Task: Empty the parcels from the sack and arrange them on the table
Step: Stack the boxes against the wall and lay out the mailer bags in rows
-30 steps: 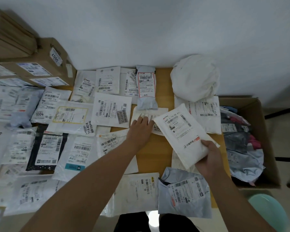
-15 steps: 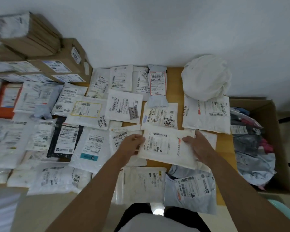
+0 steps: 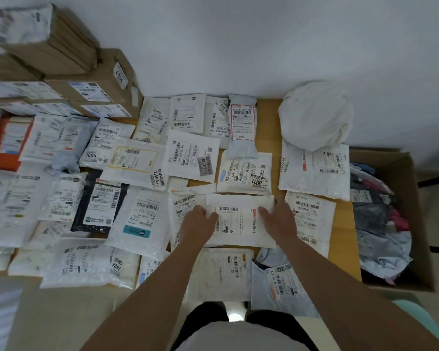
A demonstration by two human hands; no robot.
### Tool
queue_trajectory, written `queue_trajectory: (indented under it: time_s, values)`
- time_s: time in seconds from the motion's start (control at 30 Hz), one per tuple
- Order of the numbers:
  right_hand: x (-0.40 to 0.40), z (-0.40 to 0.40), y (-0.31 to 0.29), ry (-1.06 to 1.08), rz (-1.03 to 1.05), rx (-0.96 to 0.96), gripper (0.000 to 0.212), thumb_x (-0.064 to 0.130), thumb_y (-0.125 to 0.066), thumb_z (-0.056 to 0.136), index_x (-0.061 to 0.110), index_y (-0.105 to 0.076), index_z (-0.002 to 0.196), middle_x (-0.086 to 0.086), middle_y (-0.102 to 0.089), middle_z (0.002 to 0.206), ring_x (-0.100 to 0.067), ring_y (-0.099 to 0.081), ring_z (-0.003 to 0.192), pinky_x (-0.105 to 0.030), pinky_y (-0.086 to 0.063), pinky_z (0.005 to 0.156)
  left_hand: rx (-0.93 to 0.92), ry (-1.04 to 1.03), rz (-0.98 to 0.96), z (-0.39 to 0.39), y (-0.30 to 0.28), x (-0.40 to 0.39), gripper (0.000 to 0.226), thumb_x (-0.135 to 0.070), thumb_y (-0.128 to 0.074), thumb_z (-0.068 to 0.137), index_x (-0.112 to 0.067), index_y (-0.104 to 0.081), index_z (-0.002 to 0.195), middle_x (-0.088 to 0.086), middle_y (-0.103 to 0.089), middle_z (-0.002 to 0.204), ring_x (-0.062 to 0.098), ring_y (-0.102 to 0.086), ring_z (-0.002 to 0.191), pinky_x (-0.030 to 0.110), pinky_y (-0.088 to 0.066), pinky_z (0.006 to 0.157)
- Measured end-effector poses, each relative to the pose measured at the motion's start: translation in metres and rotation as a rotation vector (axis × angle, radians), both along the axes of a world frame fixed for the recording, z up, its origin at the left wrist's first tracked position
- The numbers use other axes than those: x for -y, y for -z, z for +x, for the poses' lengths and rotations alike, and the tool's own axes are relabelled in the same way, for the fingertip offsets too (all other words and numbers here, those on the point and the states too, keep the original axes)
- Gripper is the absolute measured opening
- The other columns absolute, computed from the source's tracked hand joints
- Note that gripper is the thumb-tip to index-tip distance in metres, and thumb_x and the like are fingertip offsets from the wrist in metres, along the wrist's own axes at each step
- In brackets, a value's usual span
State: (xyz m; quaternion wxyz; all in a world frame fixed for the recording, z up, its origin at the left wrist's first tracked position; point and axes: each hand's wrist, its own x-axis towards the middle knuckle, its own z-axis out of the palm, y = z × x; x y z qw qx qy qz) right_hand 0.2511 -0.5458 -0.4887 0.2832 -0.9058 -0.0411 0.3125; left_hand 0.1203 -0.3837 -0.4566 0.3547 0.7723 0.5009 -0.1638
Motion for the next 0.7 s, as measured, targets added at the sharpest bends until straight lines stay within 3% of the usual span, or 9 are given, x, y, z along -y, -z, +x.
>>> queue_trajectory:
  time_s: [0.07,0.13,0.2,0.3,0.4,0.47,0.6,0.7]
  values:
    - [0.001,-0.005,-0.007,-0.031,-0.041,0.049,0.05,0.041,-0.062,0.087,0.01,-0.048,0.125,-0.013,-0.056,0.117,-0.033,-0.053,0.111,-0.043,-0.047,0.092,-0.035,0.037,0.068,0.001,0.0,0.001,0.044,-0.045,-0.052,0.093,-0.01,-0.053,0.119,0.009,-0.059,0.115,0.026,-0.057,0.105,0.041,-0.051,0.087]
    - [0.009,-0.004,-0.01,-0.05,-0.14,0.238,0.05,0.039,-0.061,0.09,0.004,-0.051,0.124,-0.019,-0.051,0.123,-0.038,-0.047,0.114,-0.044,-0.04,0.093,-0.051,0.092,0.195,0.003,-0.002,0.006,0.054,-0.046,-0.049,0.094,-0.009,-0.044,0.133,0.013,-0.047,0.131,0.03,-0.047,0.119,0.044,-0.046,0.094]
    - [0.023,-0.004,-0.011,-0.041,-0.244,0.337,0.054,0.042,-0.059,0.091,0.009,-0.05,0.132,-0.019,-0.044,0.135,-0.041,-0.04,0.123,-0.051,-0.038,0.097,0.002,0.141,0.309,0.007,-0.008,0.011,0.058,-0.046,-0.048,0.094,-0.012,-0.038,0.139,0.015,-0.039,0.138,0.031,-0.04,0.125,0.042,-0.042,0.098]
    - [0.052,-0.002,-0.002,-0.123,-0.387,0.179,0.07,0.061,-0.048,0.09,0.029,-0.028,0.149,-0.009,-0.019,0.157,-0.04,-0.016,0.143,-0.059,-0.025,0.109,0.094,0.359,0.344,0.016,-0.009,0.024,0.065,-0.054,-0.048,0.091,-0.02,-0.031,0.144,0.011,-0.032,0.144,0.028,-0.033,0.13,0.041,-0.036,0.104]
    - [0.073,0.005,0.006,-0.22,-0.417,0.068,0.079,0.066,-0.044,0.091,0.038,-0.006,0.154,0.0,0.003,0.163,-0.035,0.002,0.149,-0.063,-0.013,0.114,0.008,0.681,0.285,0.018,-0.001,0.044,0.087,-0.072,-0.047,0.084,-0.03,-0.014,0.152,0.008,-0.012,0.156,0.032,-0.016,0.142,0.047,-0.022,0.113]
    - [0.077,0.008,0.003,-0.299,-0.417,0.091,0.081,0.068,-0.042,0.091,0.04,-0.001,0.155,0.003,0.009,0.164,-0.034,0.006,0.149,-0.061,-0.015,0.116,-0.058,0.752,0.26,0.015,0.007,0.052,0.093,-0.074,-0.047,0.083,-0.032,-0.006,0.154,0.009,-0.003,0.16,0.033,-0.007,0.146,0.049,-0.013,0.117]
    - [0.078,0.005,0.003,-0.469,-0.441,0.151,0.076,0.07,-0.039,0.09,0.042,-0.007,0.154,0.005,0.005,0.164,-0.033,0.001,0.15,-0.057,-0.021,0.114,-0.083,0.722,0.316,0.011,0.014,0.057,0.091,-0.072,-0.048,0.084,-0.03,-0.008,0.154,0.009,-0.005,0.16,0.033,-0.007,0.146,0.049,-0.011,0.117]
    - [0.08,0.015,-0.004,-0.405,-0.376,0.374,0.065,0.064,-0.034,0.09,0.027,-0.043,0.143,-0.009,-0.033,0.154,-0.04,-0.029,0.141,-0.061,-0.035,0.103,-0.05,0.693,0.347,0.017,0.012,0.061,0.089,-0.073,-0.046,0.081,-0.029,-0.019,0.153,0.01,-0.014,0.158,0.034,-0.015,0.144,0.051,-0.017,0.116]
